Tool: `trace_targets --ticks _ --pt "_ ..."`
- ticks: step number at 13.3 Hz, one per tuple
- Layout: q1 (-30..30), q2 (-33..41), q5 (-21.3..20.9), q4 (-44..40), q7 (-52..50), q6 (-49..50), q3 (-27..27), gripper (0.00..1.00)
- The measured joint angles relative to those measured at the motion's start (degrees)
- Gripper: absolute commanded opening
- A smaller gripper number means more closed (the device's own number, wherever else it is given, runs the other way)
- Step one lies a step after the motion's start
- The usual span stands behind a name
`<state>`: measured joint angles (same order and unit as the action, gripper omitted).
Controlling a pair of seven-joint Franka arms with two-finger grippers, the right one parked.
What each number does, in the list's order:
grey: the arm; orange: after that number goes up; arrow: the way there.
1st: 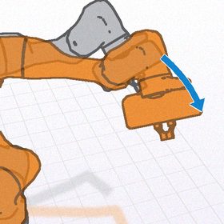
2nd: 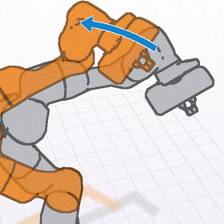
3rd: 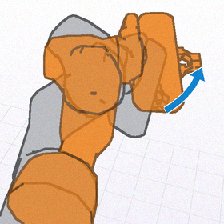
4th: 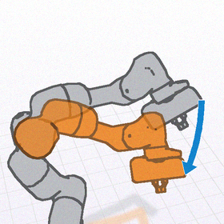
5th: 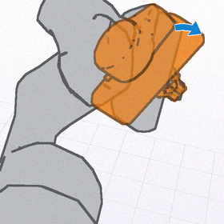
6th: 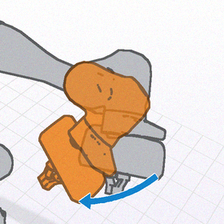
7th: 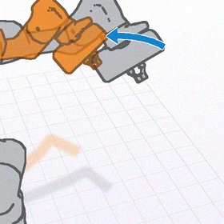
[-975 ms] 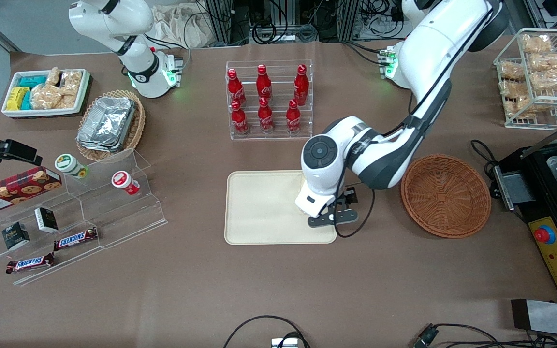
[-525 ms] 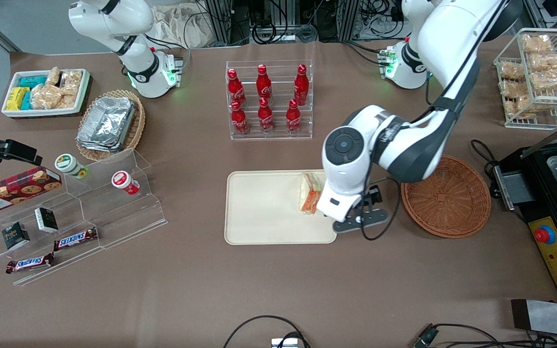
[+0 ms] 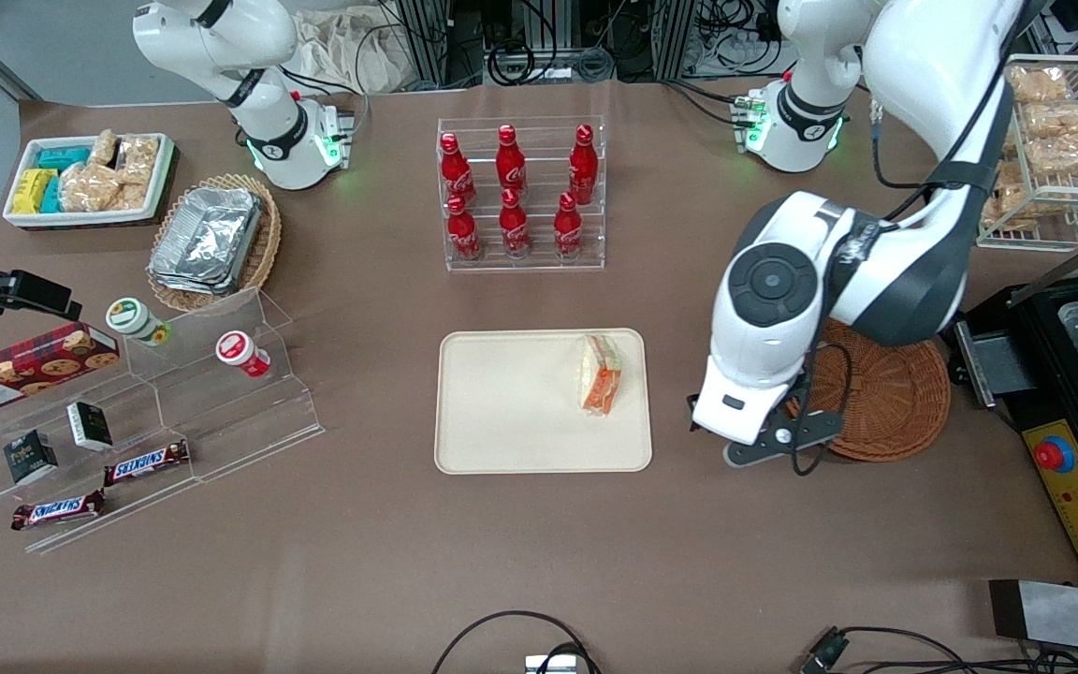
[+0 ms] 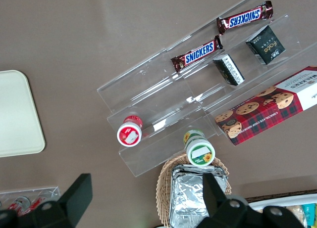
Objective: Place sandwich from basket to tray
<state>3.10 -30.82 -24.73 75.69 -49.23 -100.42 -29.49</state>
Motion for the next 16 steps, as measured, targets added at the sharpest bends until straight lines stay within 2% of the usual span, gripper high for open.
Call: trace_targets --ticks 7,11,13,16 --pt "-7.87 6.23 7.59 0.32 16.53 4.65 1.05 1.00" --pt "-6.93 12.63 15.60 4.71 30.71 4.76 11.75 1.00" --pt "-5.30 15.79 17.68 7.44 36.32 4.77 16.88 1.00" --pt "-2.43 20.31 18.58 11.10 43.64 4.82 23.58 1.00"
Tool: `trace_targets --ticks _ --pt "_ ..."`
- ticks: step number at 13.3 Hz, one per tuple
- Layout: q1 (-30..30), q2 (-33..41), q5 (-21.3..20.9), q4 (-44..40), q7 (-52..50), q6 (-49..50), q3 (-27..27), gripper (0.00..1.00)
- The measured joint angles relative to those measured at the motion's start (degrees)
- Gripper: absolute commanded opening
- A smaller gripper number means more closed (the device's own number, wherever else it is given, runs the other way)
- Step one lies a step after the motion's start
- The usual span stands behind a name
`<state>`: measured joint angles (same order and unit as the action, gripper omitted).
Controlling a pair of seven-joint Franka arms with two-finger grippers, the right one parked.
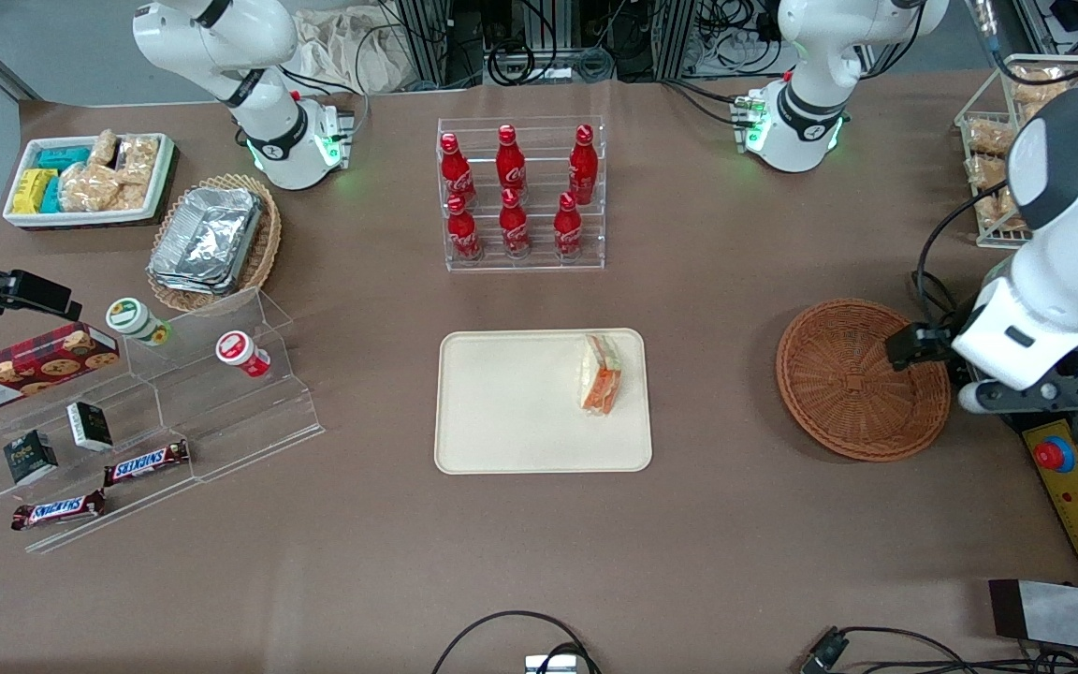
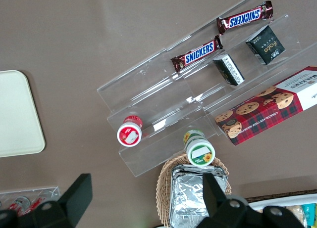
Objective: Place sandwich from basket to tray
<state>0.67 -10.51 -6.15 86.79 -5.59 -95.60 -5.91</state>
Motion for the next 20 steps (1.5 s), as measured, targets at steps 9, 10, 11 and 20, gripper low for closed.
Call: trace_targets --ticks 9,10,11,20 --pt "2.04 9.74 3.83 1.48 7.88 9.07 7.02 1.00" --pt "2.09 10.46 3.89 1.49 7.88 9.93 7.02 1.00" --pt "2.11 11.22 3.95 1.49 7.88 10.61 7.02 1.00" --pt "2.90 13.98 4.15 1.95 6.61 12.89 5.29 1.00"
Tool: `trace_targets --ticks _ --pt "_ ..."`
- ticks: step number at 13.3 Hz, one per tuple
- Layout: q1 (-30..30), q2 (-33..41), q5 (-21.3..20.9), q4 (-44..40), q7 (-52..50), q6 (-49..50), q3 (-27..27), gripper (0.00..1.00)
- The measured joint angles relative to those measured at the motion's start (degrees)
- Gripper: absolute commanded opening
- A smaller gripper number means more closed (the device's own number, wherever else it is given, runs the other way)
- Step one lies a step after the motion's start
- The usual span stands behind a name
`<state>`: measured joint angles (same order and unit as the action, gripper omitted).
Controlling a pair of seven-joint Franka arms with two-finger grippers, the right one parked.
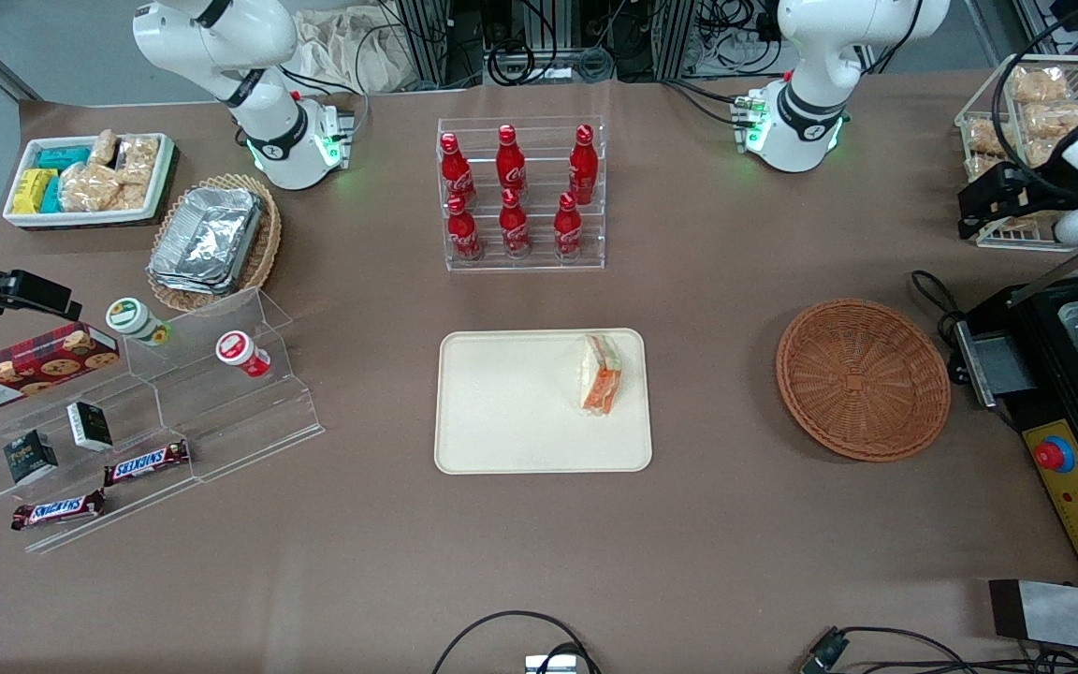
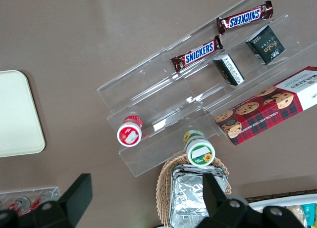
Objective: Place sandwich from basket to tray
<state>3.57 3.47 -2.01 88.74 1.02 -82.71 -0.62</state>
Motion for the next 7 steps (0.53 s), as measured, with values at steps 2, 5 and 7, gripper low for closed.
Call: trace_targets --ticks 2,5,7 --pt "0.22 0.00 0.11 0.16 -0.20 0.00 -0.06 1.00" --pt "0.23 0.00 0.65 0.25 -0.23 0.31 -0.05 1.00" --pt "0.23 0.00 0.73 0.29 -0.26 0.57 -0.01 1.00"
